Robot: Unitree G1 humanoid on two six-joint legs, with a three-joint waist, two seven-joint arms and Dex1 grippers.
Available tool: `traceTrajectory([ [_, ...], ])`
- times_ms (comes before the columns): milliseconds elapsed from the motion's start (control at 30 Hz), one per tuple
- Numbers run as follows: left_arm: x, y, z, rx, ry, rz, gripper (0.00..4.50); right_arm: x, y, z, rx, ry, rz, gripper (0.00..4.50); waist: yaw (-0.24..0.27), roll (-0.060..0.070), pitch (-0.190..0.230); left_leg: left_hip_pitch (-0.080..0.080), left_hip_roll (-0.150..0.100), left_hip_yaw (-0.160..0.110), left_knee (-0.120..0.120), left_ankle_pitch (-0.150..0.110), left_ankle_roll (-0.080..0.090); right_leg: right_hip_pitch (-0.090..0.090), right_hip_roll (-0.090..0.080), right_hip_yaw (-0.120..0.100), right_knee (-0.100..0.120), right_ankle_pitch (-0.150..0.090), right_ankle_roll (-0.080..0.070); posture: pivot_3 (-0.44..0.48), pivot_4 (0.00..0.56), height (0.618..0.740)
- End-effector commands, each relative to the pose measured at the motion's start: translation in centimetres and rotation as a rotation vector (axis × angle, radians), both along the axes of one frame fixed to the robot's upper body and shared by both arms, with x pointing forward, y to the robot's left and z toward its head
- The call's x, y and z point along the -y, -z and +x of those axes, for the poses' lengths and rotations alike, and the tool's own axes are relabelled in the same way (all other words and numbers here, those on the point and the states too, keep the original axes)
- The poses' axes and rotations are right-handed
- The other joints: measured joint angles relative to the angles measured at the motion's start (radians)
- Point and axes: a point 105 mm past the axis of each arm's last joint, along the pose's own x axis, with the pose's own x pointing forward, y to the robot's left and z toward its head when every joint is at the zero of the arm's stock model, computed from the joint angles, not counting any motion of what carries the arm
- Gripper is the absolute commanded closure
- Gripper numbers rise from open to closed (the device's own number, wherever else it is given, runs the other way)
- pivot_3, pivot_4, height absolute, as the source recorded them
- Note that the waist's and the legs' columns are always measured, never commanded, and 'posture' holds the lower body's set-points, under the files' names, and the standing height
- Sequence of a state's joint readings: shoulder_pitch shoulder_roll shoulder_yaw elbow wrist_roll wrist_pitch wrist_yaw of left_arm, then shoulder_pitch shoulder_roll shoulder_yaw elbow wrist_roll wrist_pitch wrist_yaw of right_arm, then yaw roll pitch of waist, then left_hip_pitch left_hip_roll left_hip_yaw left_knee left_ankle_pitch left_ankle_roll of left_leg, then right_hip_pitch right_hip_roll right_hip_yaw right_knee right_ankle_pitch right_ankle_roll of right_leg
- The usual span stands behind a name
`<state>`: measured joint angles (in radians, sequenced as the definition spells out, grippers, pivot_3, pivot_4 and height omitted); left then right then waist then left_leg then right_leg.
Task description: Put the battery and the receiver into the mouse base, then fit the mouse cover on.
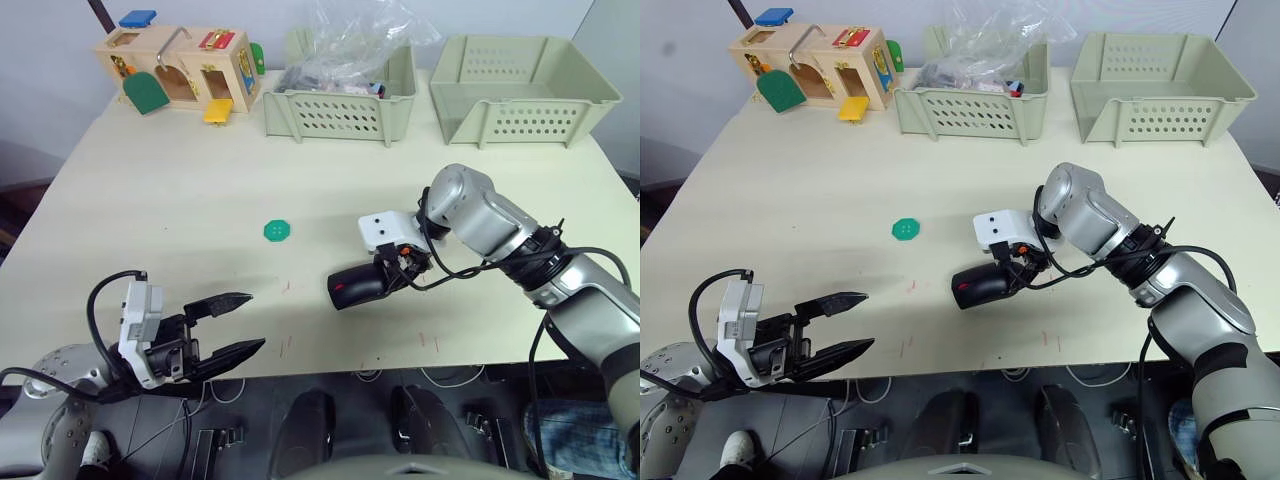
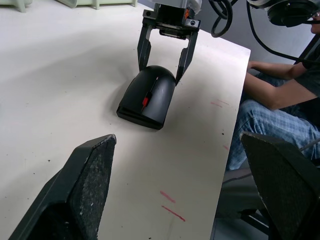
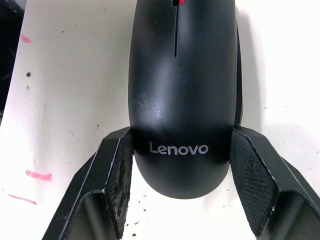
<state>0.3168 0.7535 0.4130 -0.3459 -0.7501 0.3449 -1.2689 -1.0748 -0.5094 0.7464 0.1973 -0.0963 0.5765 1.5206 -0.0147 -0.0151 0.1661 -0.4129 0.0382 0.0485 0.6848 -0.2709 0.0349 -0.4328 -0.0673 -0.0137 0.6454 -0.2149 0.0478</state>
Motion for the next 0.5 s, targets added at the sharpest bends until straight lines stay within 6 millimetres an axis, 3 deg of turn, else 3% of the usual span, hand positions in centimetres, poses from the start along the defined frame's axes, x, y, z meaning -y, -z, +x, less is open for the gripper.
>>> traceTrajectory([
  [33,0.73,-0.74,-0.33,0.033,0.038,-0.004,0.23,0.30,-0.22,0.42,0.025,0.016,-0.016,1.95,0.000,0.000,0.000,0.000,0.000,0.000,0.000,0.000,0.000,0.000,0.000,0.000,0.000,0.000,0.000,0.000,0.150,0.740],
  [500,0.64,-0.65,-0.37,0.033,0.036,-0.006,0.23,-0.11,-0.71,0.33,0.027,0.003,0.003,1.95,0.000,0.000,0.000,0.000,0.001,0.000,0.000,0.000,0.000,0.000,0.001,0.000,0.000,0.000,-0.001,0.000,0.150,0.740],
])
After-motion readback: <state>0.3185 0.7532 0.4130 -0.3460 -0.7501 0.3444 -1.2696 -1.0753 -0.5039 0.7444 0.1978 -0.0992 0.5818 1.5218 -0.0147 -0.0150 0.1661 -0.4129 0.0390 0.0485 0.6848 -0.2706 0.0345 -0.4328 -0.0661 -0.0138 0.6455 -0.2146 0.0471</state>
